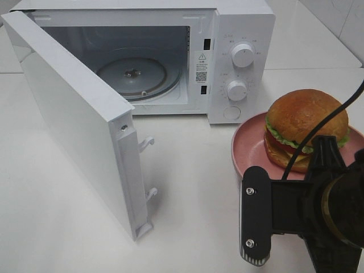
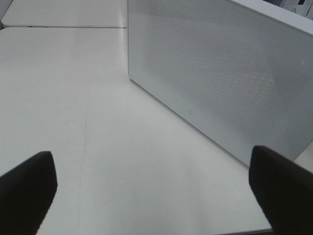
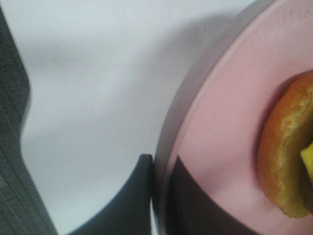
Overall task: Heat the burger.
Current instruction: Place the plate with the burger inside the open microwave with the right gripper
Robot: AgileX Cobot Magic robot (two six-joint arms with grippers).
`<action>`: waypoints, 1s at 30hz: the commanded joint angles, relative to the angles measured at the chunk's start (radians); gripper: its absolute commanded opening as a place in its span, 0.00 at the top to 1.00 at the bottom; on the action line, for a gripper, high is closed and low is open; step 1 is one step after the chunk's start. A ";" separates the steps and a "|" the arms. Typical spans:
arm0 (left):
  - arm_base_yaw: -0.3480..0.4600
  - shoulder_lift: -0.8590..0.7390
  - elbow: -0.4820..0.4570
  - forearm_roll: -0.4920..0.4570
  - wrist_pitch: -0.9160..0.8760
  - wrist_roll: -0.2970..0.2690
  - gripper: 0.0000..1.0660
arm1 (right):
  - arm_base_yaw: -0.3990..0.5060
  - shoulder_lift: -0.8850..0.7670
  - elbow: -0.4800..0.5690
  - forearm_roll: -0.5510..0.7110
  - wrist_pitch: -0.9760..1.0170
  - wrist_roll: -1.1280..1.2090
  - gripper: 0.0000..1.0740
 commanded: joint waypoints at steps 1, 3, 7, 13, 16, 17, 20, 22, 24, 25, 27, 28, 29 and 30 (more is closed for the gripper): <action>0.005 0.000 0.001 -0.004 0.005 0.000 0.06 | 0.005 -0.009 0.004 -0.081 -0.004 -0.059 1.00; 0.005 0.000 0.001 -0.004 0.005 0.000 0.06 | 0.005 -0.009 0.004 -0.082 -0.012 -0.095 1.00; 0.005 0.000 0.001 -0.004 0.005 0.000 0.06 | 0.005 -0.009 0.004 -0.093 -0.016 -0.146 1.00; 0.005 0.000 0.001 -0.004 0.005 0.000 0.06 | 0.005 -0.009 0.003 -0.093 -0.050 -0.153 1.00; 0.005 0.000 0.001 -0.004 0.005 0.000 0.06 | -0.001 -0.009 0.003 -0.093 -0.088 -0.209 1.00; 0.005 0.000 0.001 -0.004 0.005 0.000 0.06 | -0.001 -0.009 0.003 -0.093 -0.088 -0.209 1.00; 0.005 0.000 0.001 -0.004 0.005 0.000 0.06 | -0.001 -0.009 0.003 -0.102 -0.120 -0.266 1.00; 0.005 0.000 0.001 -0.004 0.005 0.000 0.06 | -0.001 -0.009 0.003 -0.101 -0.132 -0.284 1.00; 0.005 0.000 0.001 -0.004 0.005 0.000 0.06 | -0.001 -0.009 0.003 -0.097 -0.163 -0.321 1.00; 0.005 0.000 0.001 -0.004 0.005 0.000 0.06 | -0.002 -0.009 0.003 -0.097 -0.188 -0.344 1.00; 0.005 0.000 0.001 -0.004 0.005 0.000 0.06 | -0.028 -0.009 0.003 -0.092 -0.222 -0.364 1.00; 0.005 0.000 0.001 -0.004 0.005 0.000 0.06 | -0.042 -0.009 0.003 -0.089 -0.232 -0.373 1.00; 0.005 0.000 0.001 -0.004 0.005 0.000 0.06 | -0.042 -0.009 0.003 -0.089 -0.232 -0.373 1.00; 0.005 0.000 0.001 -0.004 0.005 0.000 0.06 | -0.081 -0.009 0.003 -0.089 -0.262 -0.412 1.00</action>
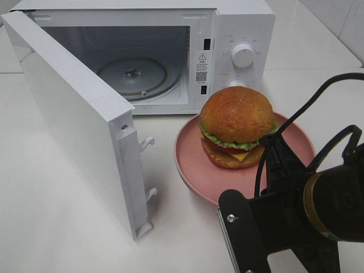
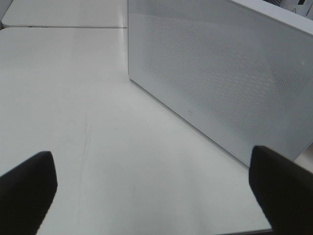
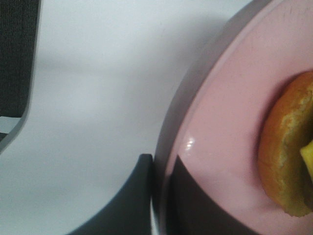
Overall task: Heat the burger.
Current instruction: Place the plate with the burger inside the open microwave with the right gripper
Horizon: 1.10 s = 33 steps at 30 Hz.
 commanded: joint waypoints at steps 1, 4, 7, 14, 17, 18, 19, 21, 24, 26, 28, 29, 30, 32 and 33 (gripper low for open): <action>0.005 0.000 0.001 -0.004 0.005 0.000 0.06 | -0.044 -0.009 0.000 -0.054 -0.033 -0.048 1.00; 0.005 0.000 0.001 -0.004 0.005 0.000 0.06 | -0.113 -0.009 0.000 -0.040 -0.111 -0.167 1.00; 0.005 0.000 0.001 -0.004 0.005 0.000 0.06 | -0.168 -0.009 0.000 0.004 -0.177 -0.261 1.00; 0.005 0.000 0.001 -0.004 0.005 0.000 0.06 | -0.276 -0.009 0.000 0.188 -0.266 -0.597 1.00; 0.005 0.000 0.001 -0.004 0.005 0.000 0.06 | -0.320 -0.009 -0.001 0.290 -0.283 -0.738 1.00; 0.005 0.000 0.001 -0.004 0.005 0.000 0.06 | -0.347 -0.009 -0.012 0.354 -0.282 -0.826 1.00; 0.005 0.000 0.001 -0.004 0.005 0.000 0.06 | -0.347 -0.009 -0.012 0.354 -0.282 -0.826 1.00; 0.005 0.000 0.001 -0.004 0.005 0.000 0.06 | -0.392 -0.009 -0.036 0.437 -0.283 -0.963 1.00; 0.005 0.000 0.001 -0.004 0.005 0.000 0.06 | -0.408 -0.009 -0.045 0.463 -0.283 -1.008 1.00; 0.005 0.000 0.001 -0.004 0.005 0.000 0.06 | -0.459 -0.009 -0.069 0.557 -0.284 -1.185 1.00; 0.005 0.000 0.001 -0.004 0.005 0.000 0.06 | -0.473 -0.009 -0.073 0.586 -0.284 -1.235 1.00; 0.005 0.000 0.001 -0.004 0.005 0.000 0.06 | -0.473 -0.009 -0.073 0.586 -0.284 -1.235 1.00; 0.005 0.000 0.001 -0.004 0.005 0.000 0.06 | -0.497 -0.009 -0.080 0.648 -0.286 -1.341 1.00; 0.005 0.000 0.001 -0.004 0.005 0.000 0.06 | -0.518 -0.009 -0.084 0.717 -0.288 -1.437 1.00; 0.005 0.000 0.001 -0.004 0.005 0.000 0.06 | -0.539 -0.009 -0.091 0.795 -0.286 -1.534 1.00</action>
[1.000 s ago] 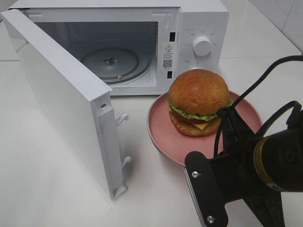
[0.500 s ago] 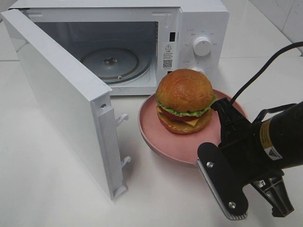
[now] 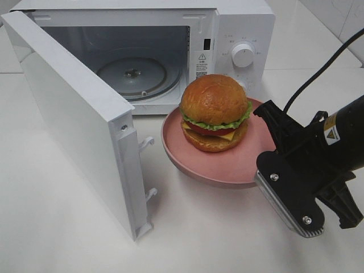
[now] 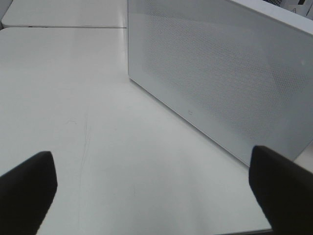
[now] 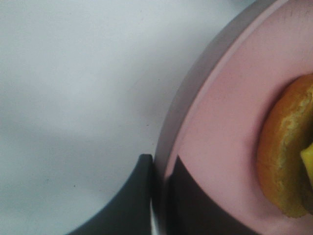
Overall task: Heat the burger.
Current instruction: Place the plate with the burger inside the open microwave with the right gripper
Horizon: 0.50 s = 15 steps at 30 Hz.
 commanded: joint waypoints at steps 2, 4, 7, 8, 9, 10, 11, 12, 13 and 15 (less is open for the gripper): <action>0.005 0.000 0.001 -0.004 0.005 0.000 0.06 | -0.038 -0.013 -0.026 0.146 -0.053 -0.201 1.00; 0.005 0.000 0.001 -0.004 0.005 0.000 0.06 | -0.056 -0.013 -0.027 0.214 -0.058 -0.292 1.00; 0.005 0.000 0.001 -0.004 0.005 0.000 0.06 | -0.064 -0.013 -0.027 0.252 -0.055 -0.360 1.00; 0.005 0.000 0.001 -0.004 0.005 0.000 0.06 | -0.063 -0.013 -0.027 0.249 -0.054 -0.360 1.00; 0.005 0.000 0.001 -0.004 0.005 0.000 0.06 | -0.063 -0.013 -0.027 0.249 -0.054 -0.360 1.00; 0.005 0.000 0.001 -0.004 0.005 0.000 0.06 | -0.063 -0.013 -0.027 0.247 -0.055 -0.360 1.00; 0.005 0.000 0.001 -0.004 0.005 0.000 0.06 | -0.063 -0.013 -0.027 0.247 -0.055 -0.360 1.00; 0.005 0.000 0.001 -0.004 0.005 0.000 0.06 | -0.063 -0.013 -0.027 0.247 -0.058 -0.360 1.00; 0.005 0.000 0.001 -0.004 0.005 0.000 0.06 | -0.059 -0.013 -0.027 0.247 -0.070 -0.360 1.00; 0.005 0.000 0.001 -0.004 0.005 0.000 0.06 | -0.045 -0.010 -0.027 0.241 -0.080 -0.359 1.00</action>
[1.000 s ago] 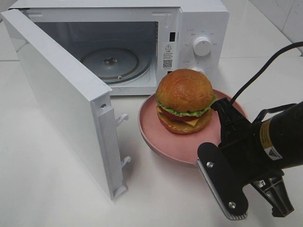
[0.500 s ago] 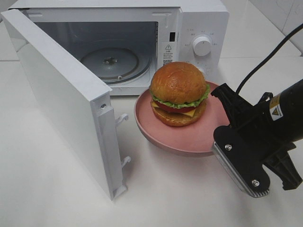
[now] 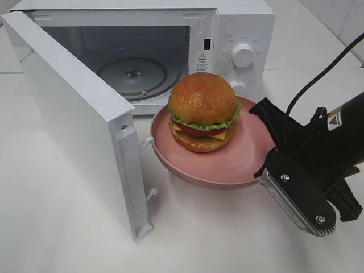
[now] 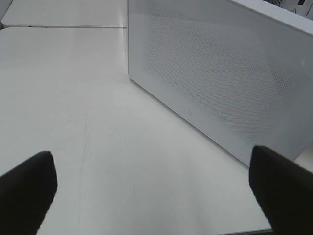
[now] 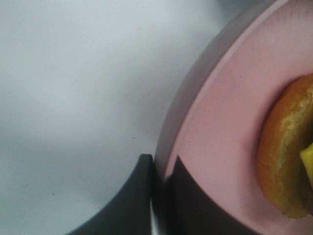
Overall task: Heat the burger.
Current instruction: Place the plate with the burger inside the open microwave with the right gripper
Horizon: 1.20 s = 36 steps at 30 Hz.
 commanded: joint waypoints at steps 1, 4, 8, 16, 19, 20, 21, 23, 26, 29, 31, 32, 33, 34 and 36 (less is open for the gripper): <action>0.005 0.000 0.001 -0.004 0.005 0.000 0.06 | 0.016 -0.009 -0.021 0.010 -0.073 -0.015 1.00; 0.005 0.000 0.001 -0.004 0.005 0.000 0.06 | 0.023 -0.004 -0.021 0.010 -0.083 -0.015 1.00; 0.005 0.000 0.001 -0.004 0.005 -0.001 0.06 | 0.024 0.006 -0.037 0.014 -0.096 -0.012 1.00; 0.005 0.000 0.001 -0.004 0.005 -0.001 0.06 | 0.031 0.059 -0.112 0.017 -0.091 -0.012 1.00; 0.005 0.000 0.001 -0.004 0.005 0.001 0.06 | 0.052 0.082 -0.129 0.017 -0.091 -0.012 1.00; 0.005 0.000 0.001 -0.004 0.005 0.001 0.06 | 0.052 0.082 -0.129 0.017 -0.091 -0.012 1.00; 0.005 0.000 0.001 -0.004 0.005 0.001 0.06 | 0.065 0.098 -0.141 0.017 -0.091 -0.012 1.00; 0.005 0.000 0.001 -0.004 0.005 0.001 0.06 | 0.070 0.119 -0.159 0.017 -0.091 -0.012 1.00; 0.005 0.000 0.001 -0.004 0.005 0.000 0.06 | 0.070 0.145 -0.183 0.017 -0.091 -0.012 1.00; 0.005 0.000 0.001 -0.004 0.005 0.000 0.06 | 0.070 0.168 -0.204 0.017 -0.090 -0.012 1.00; 0.005 0.000 0.001 -0.004 0.005 0.000 0.06 | 0.084 0.185 -0.219 0.017 -0.088 -0.012 1.00; 0.005 0.000 0.001 -0.004 0.005 0.000 0.06 | 0.087 0.202 -0.238 0.017 -0.086 -0.012 1.00; 0.005 0.000 0.001 -0.004 0.005 0.000 0.06 | 0.087 0.202 -0.238 0.017 -0.086 -0.012 1.00; 0.005 0.000 0.001 -0.004 0.005 0.000 0.06 | 0.093 0.213 -0.249 0.017 -0.086 -0.012 1.00; 0.005 0.000 0.001 -0.004 0.005 0.000 0.06 | 0.097 0.236 -0.269 0.017 -0.086 -0.012 1.00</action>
